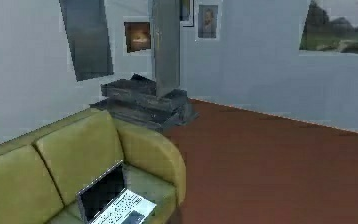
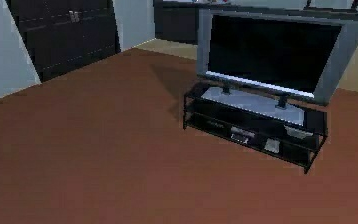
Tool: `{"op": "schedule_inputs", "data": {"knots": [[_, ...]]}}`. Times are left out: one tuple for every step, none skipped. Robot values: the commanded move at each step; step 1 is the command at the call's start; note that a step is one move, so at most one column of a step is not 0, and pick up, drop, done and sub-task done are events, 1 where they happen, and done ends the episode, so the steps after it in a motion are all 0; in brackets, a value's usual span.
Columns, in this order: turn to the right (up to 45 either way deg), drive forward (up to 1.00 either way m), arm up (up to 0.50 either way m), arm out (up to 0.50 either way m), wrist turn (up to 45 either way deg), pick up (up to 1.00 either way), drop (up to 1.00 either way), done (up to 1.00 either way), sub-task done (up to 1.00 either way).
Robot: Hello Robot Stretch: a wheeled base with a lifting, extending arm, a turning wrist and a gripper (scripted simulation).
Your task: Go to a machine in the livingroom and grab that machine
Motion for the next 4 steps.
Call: {"op": "schedule_inputs", "data": {"knots": [[-45.0, 0.00, 0.00, 0.00, 0.0, 0.00, 0.00, 0.00, 0.00], [-45.0, 0.00, 0.00, 0.00, 0.0, 0.00, 0.00, 0.00, 0.00], [-18.0, 0.00, 0.00, 0.00, 0.0, 0.00, 0.00, 0.00, 0.00], [0.0, 0.00, 0.42, 0.00, 0.0, 0.00, 0.00, 0.00, 0.00]]}}
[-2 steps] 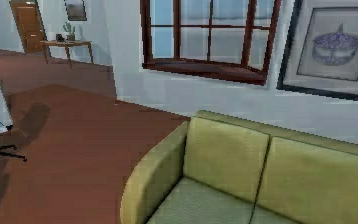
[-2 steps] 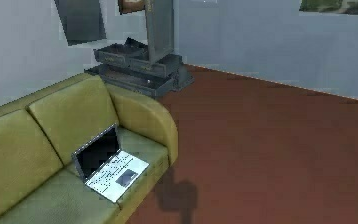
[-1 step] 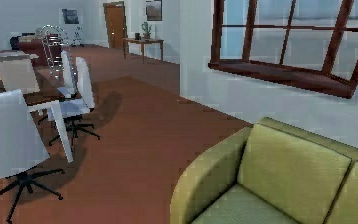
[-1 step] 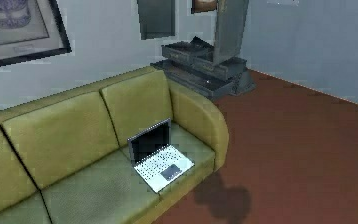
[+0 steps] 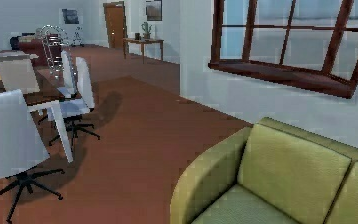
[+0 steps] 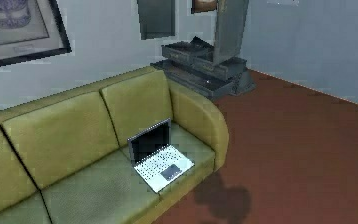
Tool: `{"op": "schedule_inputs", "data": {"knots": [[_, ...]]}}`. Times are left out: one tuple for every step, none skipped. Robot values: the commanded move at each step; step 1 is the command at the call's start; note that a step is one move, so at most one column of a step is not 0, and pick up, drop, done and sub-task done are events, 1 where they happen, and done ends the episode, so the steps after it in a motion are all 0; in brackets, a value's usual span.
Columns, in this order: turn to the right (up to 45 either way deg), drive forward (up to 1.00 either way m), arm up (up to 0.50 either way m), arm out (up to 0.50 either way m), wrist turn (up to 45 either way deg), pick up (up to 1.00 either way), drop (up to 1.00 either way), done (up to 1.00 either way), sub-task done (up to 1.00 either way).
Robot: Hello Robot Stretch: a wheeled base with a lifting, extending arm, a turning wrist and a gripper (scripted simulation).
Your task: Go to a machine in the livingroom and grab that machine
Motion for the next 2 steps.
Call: {"op": "schedule_inputs", "data": {"knots": [[0.0, 0.00, 0.00, 0.46, 0.0, 0.00, 0.00, 0.00, 0.00], [0.0, 0.00, 0.00, 0.00, 45.0, 0.00, 0.00, 0.00, 0.00]]}}
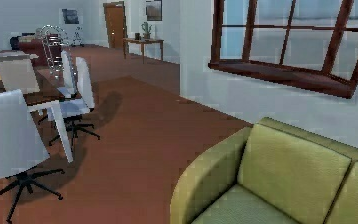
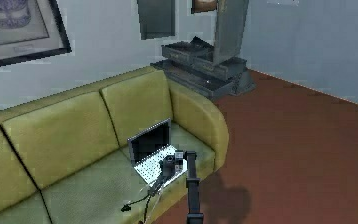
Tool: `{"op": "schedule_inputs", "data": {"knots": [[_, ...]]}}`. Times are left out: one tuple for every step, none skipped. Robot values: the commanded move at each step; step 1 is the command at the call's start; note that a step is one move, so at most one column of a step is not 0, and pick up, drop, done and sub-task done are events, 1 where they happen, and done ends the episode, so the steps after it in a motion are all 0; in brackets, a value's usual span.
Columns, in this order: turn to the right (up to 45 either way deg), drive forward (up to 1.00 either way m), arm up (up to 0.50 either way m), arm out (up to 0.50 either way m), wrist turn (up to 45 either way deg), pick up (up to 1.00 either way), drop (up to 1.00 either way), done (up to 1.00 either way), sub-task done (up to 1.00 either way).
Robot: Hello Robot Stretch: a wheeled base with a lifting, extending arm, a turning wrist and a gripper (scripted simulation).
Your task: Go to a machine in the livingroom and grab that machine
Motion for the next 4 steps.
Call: {"op": "schedule_inputs", "data": {"knots": [[0.0, 0.00, 0.00, 0.00, 45.0, 0.00, 0.00, 0.00, 0.00], [0.0, 0.00, 0.00, 0.00, 45.0, 0.00, 0.00, 0.00, 0.00], [0.0, 0.00, 0.00, 0.00, 12.0, 0.00, 0.00, 0.00, 0.00], [0.0, 0.00, -0.30, 0.00, 0.0, 0.00, 0.00, 0.00, 0.00]]}}
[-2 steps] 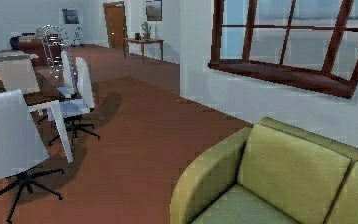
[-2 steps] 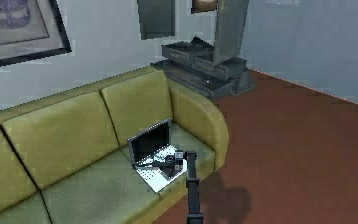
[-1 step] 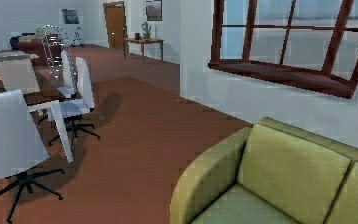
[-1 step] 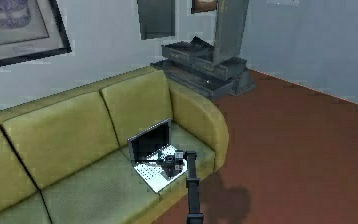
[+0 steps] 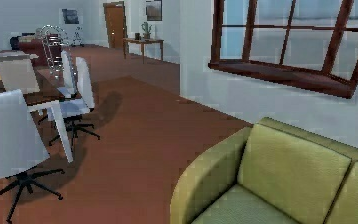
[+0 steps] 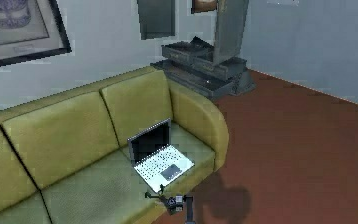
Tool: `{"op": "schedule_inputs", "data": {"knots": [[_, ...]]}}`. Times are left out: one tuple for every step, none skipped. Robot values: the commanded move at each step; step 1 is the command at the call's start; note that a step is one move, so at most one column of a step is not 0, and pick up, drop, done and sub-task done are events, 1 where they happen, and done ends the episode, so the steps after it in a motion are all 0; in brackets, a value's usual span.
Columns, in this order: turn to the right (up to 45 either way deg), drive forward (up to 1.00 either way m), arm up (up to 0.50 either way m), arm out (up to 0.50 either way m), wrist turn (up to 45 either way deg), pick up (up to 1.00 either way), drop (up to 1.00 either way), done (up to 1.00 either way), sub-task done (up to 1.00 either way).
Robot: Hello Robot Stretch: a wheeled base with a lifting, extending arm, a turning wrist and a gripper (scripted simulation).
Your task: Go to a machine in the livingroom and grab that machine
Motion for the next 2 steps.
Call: {"op": "schedule_inputs", "data": {"knots": [[0.0, 0.00, 0.00, 0.00, 0.0, 1.00, 0.00, 0.00, 0.00], [0.0, 0.00, 0.10, 0.00, 0.0, 0.00, 0.00, 0.00, 0.00]]}}
